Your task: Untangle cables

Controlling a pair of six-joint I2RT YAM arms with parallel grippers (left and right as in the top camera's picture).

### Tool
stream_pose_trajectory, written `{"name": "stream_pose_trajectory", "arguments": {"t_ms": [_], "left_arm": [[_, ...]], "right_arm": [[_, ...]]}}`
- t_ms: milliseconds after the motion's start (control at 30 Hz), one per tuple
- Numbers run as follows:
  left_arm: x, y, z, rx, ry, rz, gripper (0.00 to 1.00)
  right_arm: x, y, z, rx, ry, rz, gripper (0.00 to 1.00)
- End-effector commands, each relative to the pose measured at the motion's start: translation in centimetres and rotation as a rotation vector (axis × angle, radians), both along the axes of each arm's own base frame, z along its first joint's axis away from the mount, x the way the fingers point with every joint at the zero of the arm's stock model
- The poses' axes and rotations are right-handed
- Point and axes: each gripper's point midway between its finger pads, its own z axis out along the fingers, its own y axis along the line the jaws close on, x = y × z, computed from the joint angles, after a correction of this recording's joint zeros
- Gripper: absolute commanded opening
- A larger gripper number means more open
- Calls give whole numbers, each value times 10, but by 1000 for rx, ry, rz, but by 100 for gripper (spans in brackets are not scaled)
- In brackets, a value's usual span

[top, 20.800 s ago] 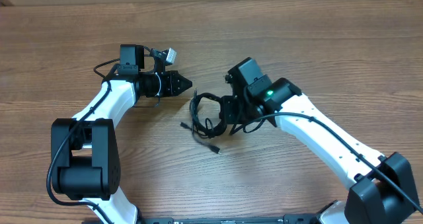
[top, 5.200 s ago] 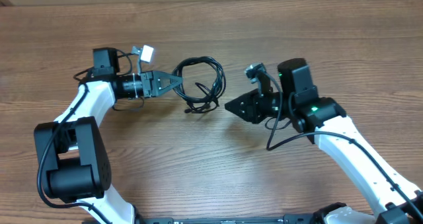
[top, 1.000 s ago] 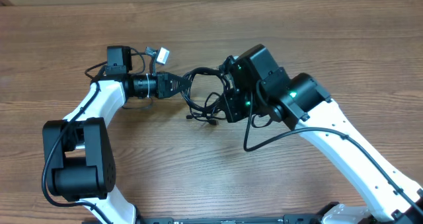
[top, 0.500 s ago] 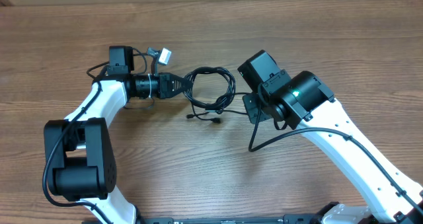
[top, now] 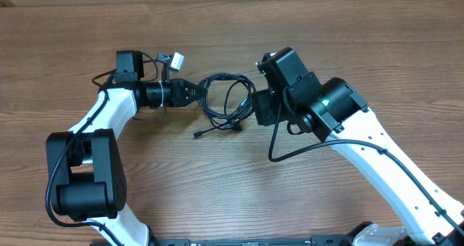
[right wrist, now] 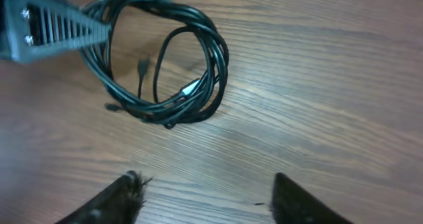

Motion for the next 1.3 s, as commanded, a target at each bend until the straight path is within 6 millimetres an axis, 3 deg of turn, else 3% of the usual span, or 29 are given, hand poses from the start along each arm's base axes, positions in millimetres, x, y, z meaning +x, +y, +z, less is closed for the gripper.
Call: {"name": "stream_pose_trajectory", "arguments": {"t_ms": [0, 100, 267, 433, 633, 800, 933, 1133, 1267], "left_arm": [[5, 10, 9, -36, 58, 54, 4], [5, 20, 14, -81, 90, 77, 4], [2, 26, 22, -139, 107, 75, 4], [1, 25, 22, -135, 96, 67, 4], [1, 23, 22, -135, 97, 62, 4], [0, 20, 22, -135, 97, 53, 4], [-2, 12, 22, -133, 90, 34, 4], [-4, 3, 23, -131, 81, 9, 4], [-4, 1, 23, -131, 81, 5, 4]], "right_arm": [[5, -9, 5, 104, 42, -147, 70], [5, -11, -10, 162, 109, -165, 68], [17, -7, -34, 269, 129, -162, 53], [31, 16, -39, 405, 73, -89, 44], [36, 28, -45, 420, 28, -63, 33], [41, 31, -58, 409, 41, -68, 31], [44, 34, -68, 402, 54, -68, 36], [51, 40, -64, 419, 17, -57, 37], [57, 33, -66, 385, -10, -88, 33]]}}
